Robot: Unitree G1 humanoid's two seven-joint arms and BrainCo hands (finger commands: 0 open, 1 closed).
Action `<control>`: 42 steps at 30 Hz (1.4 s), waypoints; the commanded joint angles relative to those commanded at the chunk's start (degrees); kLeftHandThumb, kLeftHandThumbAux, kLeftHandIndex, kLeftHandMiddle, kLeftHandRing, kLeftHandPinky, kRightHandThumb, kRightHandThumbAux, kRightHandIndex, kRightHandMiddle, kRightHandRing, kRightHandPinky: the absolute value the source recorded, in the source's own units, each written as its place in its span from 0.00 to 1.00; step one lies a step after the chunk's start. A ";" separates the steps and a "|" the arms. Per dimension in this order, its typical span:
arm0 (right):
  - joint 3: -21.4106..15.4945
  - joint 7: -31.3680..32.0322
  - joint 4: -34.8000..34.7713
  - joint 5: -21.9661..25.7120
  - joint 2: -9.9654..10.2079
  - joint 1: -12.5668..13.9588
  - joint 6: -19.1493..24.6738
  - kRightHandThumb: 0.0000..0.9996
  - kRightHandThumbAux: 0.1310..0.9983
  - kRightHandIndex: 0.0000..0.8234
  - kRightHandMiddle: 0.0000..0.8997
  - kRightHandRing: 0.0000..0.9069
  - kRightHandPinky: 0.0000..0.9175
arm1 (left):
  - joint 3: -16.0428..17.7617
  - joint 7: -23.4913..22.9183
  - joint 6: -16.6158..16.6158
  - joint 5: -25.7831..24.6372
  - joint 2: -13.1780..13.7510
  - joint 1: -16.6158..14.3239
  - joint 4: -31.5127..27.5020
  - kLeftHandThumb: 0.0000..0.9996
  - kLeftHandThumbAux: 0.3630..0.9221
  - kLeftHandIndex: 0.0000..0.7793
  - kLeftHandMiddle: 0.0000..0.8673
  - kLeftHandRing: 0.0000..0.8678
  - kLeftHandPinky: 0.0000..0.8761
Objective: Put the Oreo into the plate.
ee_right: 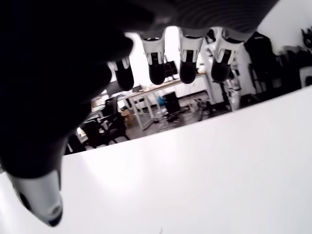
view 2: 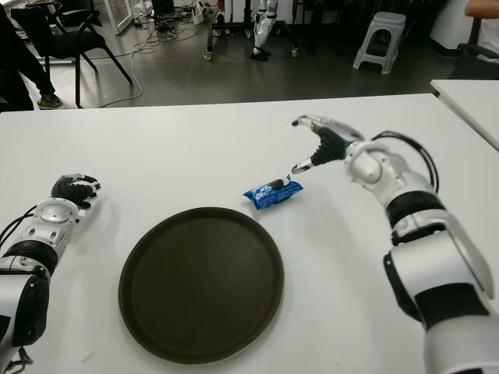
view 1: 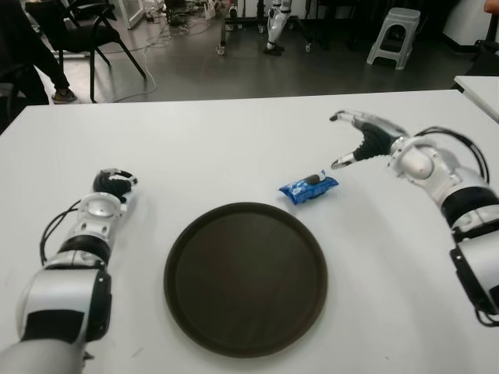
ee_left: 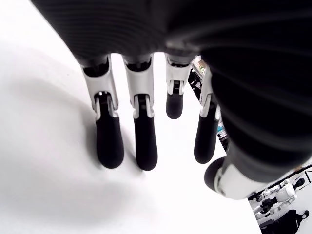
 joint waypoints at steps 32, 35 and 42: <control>7.05 14.01 1.62 -5.57 0.44 -7.62 -2.10 0.00 0.69 0.00 0.00 0.00 0.02 | 0.82 -0.11 -0.17 -0.71 -0.17 0.02 0.09 0.67 0.65 0.51 0.14 0.16 0.19; 7.77 12.87 2.64 -6.32 1.15 -8.23 -0.16 0.00 0.71 0.00 0.01 0.00 0.02 | 1.10 -0.12 -0.13 -0.89 -0.19 0.02 0.11 0.67 0.65 0.51 0.14 0.16 0.20; 8.07 10.88 3.31 -6.63 1.81 -8.14 0.52 0.00 0.78 0.00 0.02 0.01 0.03 | 1.23 0.01 -0.08 -0.73 -0.21 -0.02 0.10 0.67 0.65 0.51 0.13 0.17 0.22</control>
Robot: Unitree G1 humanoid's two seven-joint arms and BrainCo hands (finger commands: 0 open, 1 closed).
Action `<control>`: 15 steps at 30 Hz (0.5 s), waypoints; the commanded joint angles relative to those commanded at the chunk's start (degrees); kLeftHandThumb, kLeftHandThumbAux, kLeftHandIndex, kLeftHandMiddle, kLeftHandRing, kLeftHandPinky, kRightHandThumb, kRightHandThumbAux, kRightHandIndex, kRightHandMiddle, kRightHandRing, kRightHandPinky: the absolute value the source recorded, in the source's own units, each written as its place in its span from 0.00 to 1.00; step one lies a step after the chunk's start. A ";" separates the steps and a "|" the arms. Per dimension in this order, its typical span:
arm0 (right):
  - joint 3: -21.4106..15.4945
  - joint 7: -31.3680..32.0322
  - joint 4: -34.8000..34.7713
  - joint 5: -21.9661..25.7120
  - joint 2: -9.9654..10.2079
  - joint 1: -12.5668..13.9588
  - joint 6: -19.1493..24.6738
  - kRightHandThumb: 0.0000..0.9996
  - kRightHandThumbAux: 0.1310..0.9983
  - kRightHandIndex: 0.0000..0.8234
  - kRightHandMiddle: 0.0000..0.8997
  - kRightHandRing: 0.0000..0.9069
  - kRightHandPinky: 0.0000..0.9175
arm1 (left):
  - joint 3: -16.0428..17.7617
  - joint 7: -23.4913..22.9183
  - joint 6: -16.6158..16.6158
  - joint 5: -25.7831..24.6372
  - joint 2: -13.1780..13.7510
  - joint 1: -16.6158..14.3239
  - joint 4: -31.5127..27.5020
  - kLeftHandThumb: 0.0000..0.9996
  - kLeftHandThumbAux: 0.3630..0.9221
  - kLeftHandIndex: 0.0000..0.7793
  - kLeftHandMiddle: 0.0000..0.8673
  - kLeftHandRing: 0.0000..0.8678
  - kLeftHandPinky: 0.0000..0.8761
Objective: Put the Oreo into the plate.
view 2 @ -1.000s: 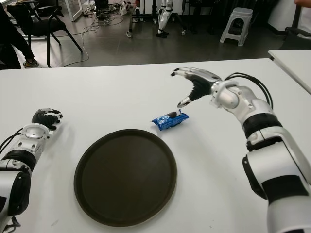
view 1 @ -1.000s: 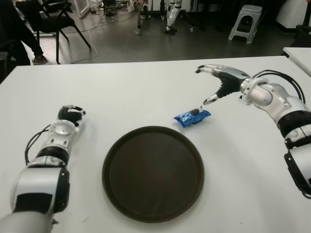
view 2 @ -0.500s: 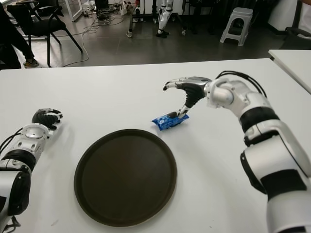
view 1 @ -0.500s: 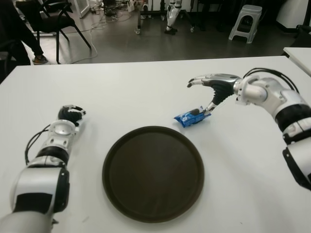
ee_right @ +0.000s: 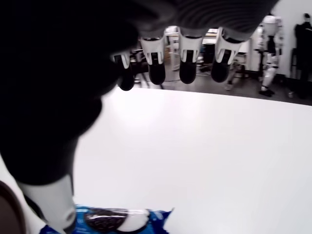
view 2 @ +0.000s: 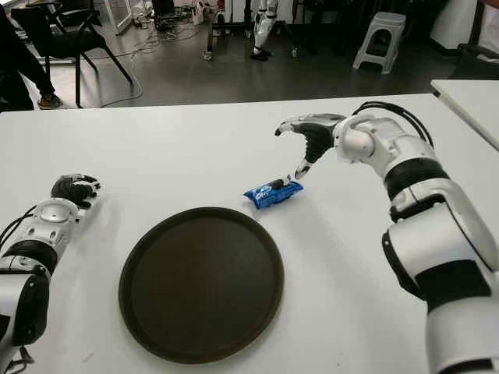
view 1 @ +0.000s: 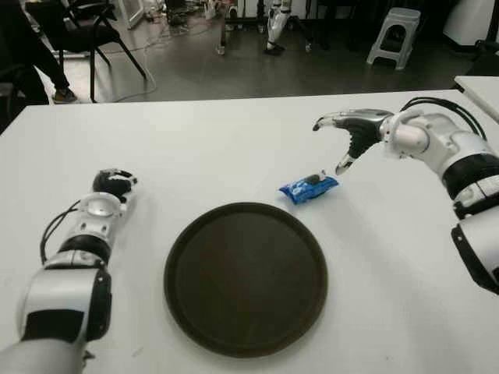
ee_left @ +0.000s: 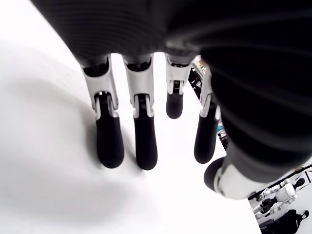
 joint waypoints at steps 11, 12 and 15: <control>0.38 2.31 0.15 0.05 0.14 -0.90 0.29 0.00 0.82 0.00 0.03 0.03 0.04 | -0.39 -0.18 0.41 0.62 -0.05 -0.14 -0.01 0.67 0.65 0.51 0.13 0.18 0.24; 0.46 2.46 0.15 -0.01 0.18 -1.00 0.44 0.00 0.83 0.00 0.03 0.03 0.04 | -0.48 -0.16 0.44 0.73 -0.05 -0.15 -0.02 0.67 0.65 0.51 0.13 0.18 0.24; 0.88 2.51 0.29 -0.34 0.37 -1.25 1.00 0.00 0.84 0.00 0.03 0.02 0.04 | -0.66 -0.19 0.48 0.86 -0.05 -0.19 -0.04 0.67 0.65 0.51 0.13 0.17 0.23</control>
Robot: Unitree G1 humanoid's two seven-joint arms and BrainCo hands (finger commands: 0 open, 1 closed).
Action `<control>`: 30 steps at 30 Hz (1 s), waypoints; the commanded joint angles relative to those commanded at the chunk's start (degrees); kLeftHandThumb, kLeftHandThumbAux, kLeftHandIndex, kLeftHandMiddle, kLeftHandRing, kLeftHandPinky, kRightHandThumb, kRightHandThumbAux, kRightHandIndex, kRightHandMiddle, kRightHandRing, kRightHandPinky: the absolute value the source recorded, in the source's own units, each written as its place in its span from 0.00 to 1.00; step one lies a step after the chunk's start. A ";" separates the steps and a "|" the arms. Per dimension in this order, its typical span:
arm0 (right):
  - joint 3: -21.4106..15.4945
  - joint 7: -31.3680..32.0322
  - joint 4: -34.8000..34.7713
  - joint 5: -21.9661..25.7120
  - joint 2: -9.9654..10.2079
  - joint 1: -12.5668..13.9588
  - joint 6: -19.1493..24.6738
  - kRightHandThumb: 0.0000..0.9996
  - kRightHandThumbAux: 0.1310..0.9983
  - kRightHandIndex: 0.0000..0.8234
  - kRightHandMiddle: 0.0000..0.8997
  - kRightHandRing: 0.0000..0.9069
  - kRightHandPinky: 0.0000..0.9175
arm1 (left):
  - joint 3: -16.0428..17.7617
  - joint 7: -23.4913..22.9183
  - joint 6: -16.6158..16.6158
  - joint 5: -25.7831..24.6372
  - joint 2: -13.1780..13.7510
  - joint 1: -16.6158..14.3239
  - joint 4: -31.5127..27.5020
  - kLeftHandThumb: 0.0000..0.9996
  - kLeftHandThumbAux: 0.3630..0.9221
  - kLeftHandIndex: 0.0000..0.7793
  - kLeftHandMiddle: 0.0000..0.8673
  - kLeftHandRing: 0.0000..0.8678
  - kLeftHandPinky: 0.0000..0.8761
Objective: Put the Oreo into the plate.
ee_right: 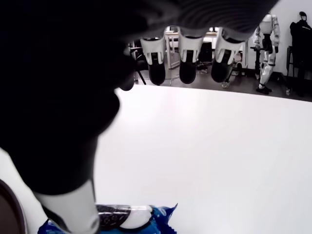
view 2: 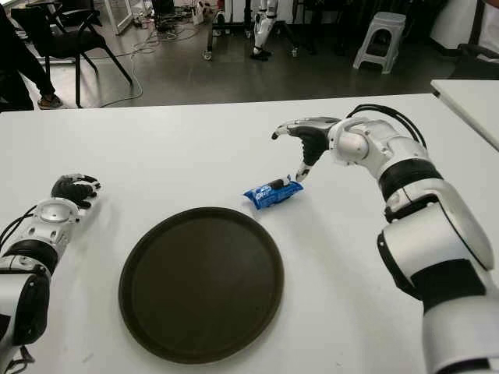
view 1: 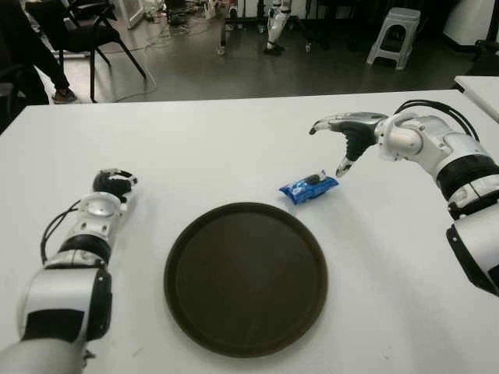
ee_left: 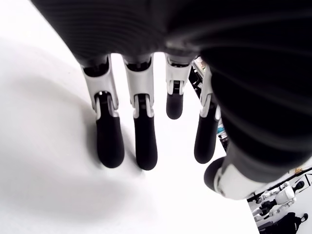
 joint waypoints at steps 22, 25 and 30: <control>0.95 -1.54 0.94 -0.11 0.85 0.60 2.03 0.00 0.82 0.00 0.03 0.03 0.03 | 0.17 -0.20 -0.93 -0.37 -0.13 0.29 0.06 0.67 0.65 0.51 0.12 0.17 0.25; 0.97 -1.26 1.04 -0.02 1.02 0.60 1.78 0.00 0.83 0.00 0.03 0.03 0.04 | 0.34 -0.25 -0.99 -0.56 -0.20 0.29 0.02 0.67 0.65 0.51 0.11 0.17 0.25; 1.58 -1.47 1.25 -0.61 1.51 0.51 1.34 0.00 0.84 0.00 0.04 0.04 0.05 | 0.11 -0.47 -0.64 -0.36 -0.17 0.16 0.02 0.67 0.65 0.51 0.11 0.17 0.25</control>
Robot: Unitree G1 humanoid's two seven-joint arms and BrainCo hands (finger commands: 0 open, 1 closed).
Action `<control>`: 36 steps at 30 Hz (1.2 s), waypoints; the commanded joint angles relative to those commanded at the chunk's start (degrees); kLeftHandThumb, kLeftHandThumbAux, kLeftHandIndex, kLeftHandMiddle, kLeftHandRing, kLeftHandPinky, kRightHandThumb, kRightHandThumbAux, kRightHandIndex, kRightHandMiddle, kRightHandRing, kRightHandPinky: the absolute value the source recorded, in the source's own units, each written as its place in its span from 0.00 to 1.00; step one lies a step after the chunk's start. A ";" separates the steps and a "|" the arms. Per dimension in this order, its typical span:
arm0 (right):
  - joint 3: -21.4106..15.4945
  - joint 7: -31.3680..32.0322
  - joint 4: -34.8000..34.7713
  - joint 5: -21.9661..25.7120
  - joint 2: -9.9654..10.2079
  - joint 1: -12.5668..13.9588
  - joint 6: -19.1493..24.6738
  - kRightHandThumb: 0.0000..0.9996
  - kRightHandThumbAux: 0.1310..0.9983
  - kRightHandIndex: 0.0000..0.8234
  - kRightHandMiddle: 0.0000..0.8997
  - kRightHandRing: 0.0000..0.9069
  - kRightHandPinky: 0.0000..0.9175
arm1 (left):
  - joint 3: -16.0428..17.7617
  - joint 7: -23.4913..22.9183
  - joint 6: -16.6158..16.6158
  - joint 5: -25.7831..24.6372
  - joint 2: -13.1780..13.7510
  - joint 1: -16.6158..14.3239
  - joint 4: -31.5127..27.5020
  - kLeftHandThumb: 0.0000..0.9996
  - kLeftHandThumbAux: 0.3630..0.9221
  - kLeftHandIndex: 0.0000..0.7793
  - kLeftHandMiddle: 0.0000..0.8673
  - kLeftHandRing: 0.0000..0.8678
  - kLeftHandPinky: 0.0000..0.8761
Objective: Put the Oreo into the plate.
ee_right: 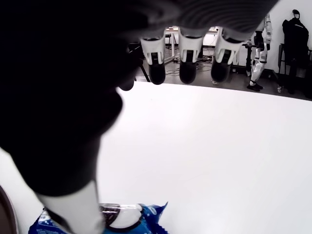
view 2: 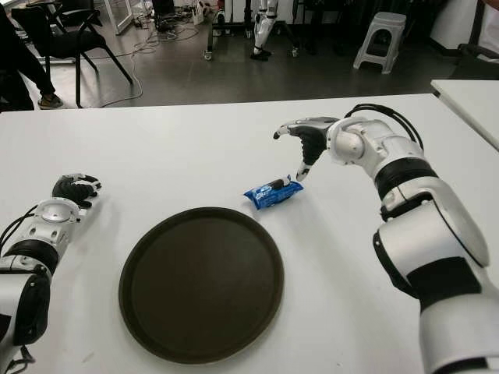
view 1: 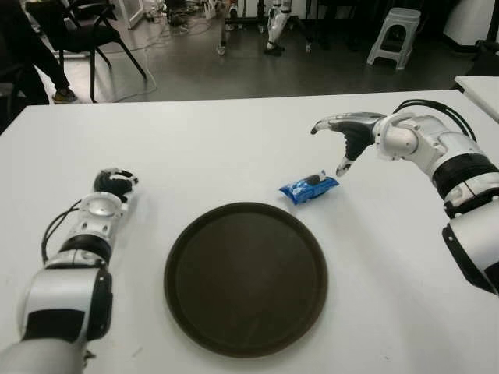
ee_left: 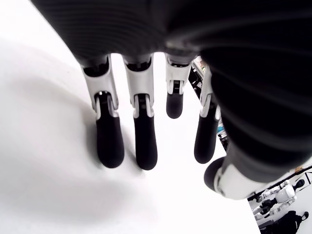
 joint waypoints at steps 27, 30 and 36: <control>0.15 -2.11 2.21 0.21 3.17 2.91 1.49 0.00 0.78 0.00 0.02 0.01 0.04 | 0.54 0.62 -0.05 -0.29 0.01 0.23 -0.07 0.67 0.65 0.51 0.14 0.18 0.25; 0.03 -1.80 2.24 0.31 3.40 3.06 1.63 0.00 0.76 0.00 0.01 0.00 0.03 | 0.41 0.82 0.04 -0.12 -0.02 0.18 -0.08 0.67 0.65 0.51 0.15 0.19 0.25; -0.20 -1.74 2.29 0.41 3.85 3.62 1.78 0.00 0.75 0.00 0.02 0.00 0.04 | 0.18 0.65 -0.26 0.13 0.01 0.29 -0.20 0.67 0.66 0.51 0.15 0.18 0.24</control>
